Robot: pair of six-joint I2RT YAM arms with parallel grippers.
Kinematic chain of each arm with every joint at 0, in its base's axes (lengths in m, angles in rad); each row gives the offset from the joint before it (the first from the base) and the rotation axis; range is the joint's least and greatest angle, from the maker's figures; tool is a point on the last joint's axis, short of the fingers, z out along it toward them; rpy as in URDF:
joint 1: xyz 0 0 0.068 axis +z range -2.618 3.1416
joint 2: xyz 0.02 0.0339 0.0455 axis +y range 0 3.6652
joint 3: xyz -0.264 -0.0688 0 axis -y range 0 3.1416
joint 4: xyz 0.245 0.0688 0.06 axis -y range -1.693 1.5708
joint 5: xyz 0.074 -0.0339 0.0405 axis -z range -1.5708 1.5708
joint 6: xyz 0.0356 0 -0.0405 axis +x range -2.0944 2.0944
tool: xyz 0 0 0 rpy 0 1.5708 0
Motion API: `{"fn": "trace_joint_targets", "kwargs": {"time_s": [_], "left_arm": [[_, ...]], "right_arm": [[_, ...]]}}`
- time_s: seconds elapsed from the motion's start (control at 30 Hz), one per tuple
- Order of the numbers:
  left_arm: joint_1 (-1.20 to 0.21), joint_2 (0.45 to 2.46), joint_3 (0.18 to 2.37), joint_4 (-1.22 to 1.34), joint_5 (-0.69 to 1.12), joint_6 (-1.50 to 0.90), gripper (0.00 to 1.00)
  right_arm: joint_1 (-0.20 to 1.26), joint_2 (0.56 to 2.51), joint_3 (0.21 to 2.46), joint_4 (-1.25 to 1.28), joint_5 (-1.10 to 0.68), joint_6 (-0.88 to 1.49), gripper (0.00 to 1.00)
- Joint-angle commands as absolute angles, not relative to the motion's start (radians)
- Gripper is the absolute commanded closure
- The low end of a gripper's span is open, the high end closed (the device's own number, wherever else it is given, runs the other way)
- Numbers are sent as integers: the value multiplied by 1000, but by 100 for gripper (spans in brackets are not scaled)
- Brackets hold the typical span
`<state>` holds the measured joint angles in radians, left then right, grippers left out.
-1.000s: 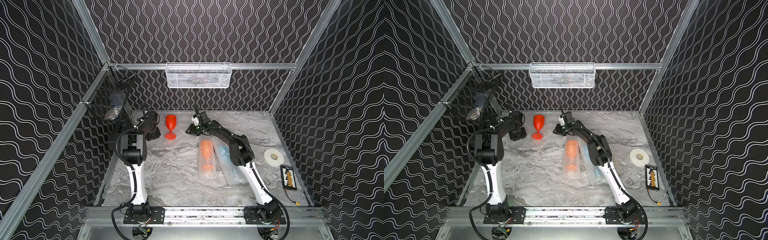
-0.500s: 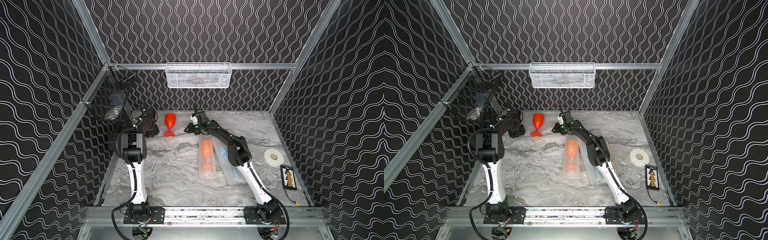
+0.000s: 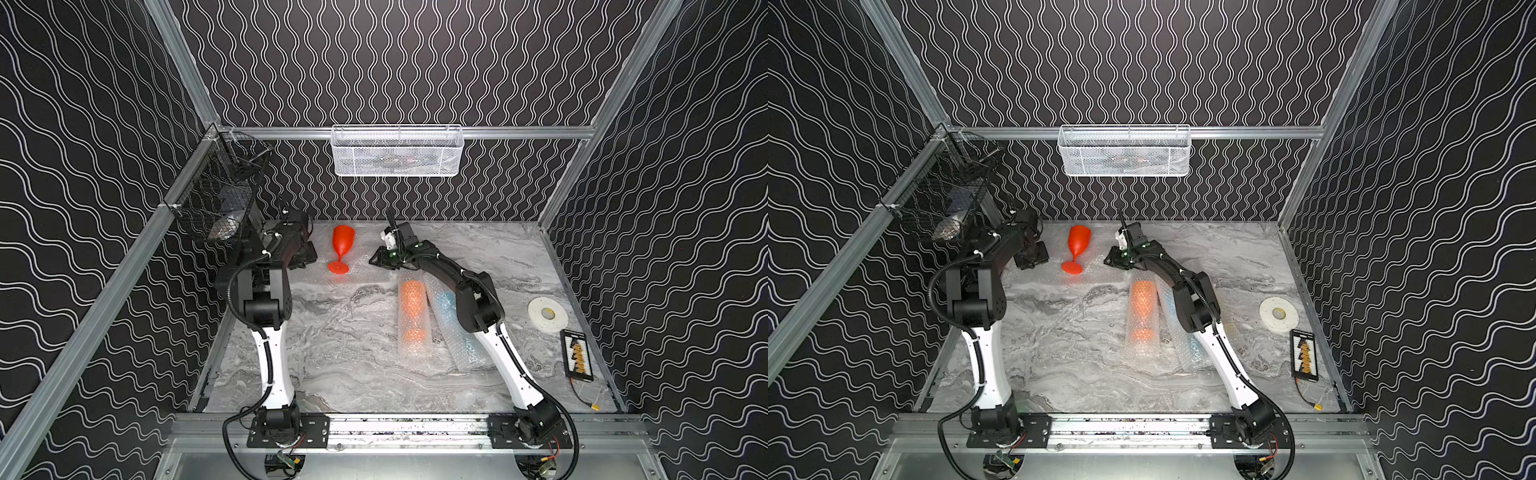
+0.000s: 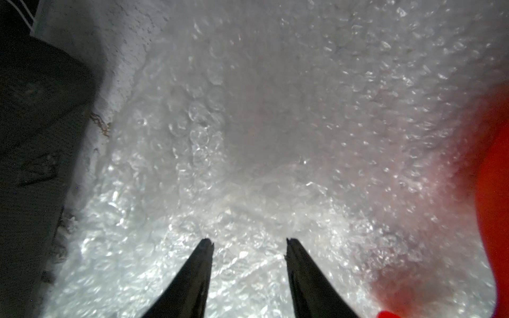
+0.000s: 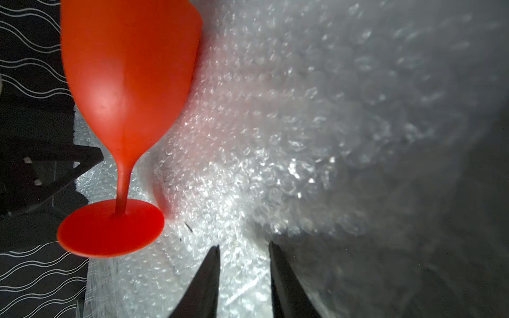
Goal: Unpack wine glasses from bubble wrap
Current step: Adjust the bubble wrap at the center of the board.
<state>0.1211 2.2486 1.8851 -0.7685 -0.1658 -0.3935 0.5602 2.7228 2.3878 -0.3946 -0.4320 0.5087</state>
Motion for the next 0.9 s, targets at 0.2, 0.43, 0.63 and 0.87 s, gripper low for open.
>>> {"fn": "trace_joint_targets", "kwargs": {"time_s": [0.2,0.43,0.63,0.87], "left_arm": [[120,2217,1888,-765,-163,-391,49],[130,2162,1826,-762,-152,-375,47],[129,2142,1804,-699,-81,-376,46],[120,2165,1795,-677,-24,-386,45]], "right_arm": [[560,2722,2386,-454,-408,501,67],[559,2725,2384,-453,-402,500,67],[559,2733,2395,-452,-398,503,67],[561,2800,2482,-475,-399,513,67]]}}
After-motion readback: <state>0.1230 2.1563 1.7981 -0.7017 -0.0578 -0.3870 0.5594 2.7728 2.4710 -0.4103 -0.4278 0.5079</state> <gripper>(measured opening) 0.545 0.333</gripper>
